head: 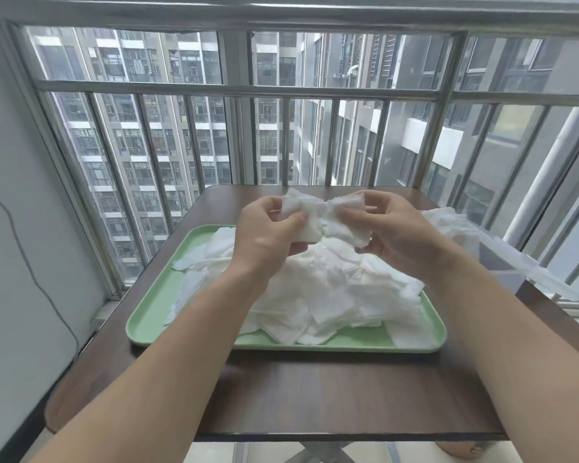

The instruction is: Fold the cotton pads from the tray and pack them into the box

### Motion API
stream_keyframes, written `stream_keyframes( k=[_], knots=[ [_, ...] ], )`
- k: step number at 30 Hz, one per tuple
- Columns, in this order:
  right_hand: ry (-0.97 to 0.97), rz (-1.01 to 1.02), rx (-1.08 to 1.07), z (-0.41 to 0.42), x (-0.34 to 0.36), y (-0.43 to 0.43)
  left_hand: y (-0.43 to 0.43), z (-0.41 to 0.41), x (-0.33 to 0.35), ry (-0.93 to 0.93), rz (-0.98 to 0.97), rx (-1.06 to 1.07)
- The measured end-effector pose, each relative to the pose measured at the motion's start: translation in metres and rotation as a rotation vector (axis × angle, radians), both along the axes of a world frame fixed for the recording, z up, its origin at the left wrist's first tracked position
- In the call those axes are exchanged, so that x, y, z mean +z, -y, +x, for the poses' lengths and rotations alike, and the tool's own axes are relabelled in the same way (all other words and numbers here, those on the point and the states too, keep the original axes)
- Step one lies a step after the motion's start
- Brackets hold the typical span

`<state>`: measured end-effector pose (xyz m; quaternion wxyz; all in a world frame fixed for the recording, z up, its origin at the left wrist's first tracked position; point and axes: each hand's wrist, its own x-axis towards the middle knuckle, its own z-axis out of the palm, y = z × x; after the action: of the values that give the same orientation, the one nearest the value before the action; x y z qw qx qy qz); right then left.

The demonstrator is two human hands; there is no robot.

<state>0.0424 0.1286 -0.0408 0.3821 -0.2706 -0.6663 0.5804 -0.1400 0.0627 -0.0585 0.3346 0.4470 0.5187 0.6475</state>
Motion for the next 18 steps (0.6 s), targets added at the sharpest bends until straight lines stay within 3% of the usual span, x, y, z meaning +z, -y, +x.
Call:
stream_keyframes(
  k=[8, 12, 18],
  knots=[
    [-0.025, 0.192, -0.054, 0.0023, -0.0116, 0.0019, 0.0042, 0.0080, 0.0020, -0.237, -0.016, -0.196],
    [0.078, 0.351, -0.107, 0.0024, -0.0099, 0.0055, 0.0051, 0.0101, 0.0032, -0.286, -0.010, -0.268],
    [0.201, 0.433, -0.140, 0.0049, -0.0083, 0.0046, 0.0067, 0.0096, 0.0035, -0.357, -0.024, -0.320]
  ],
)
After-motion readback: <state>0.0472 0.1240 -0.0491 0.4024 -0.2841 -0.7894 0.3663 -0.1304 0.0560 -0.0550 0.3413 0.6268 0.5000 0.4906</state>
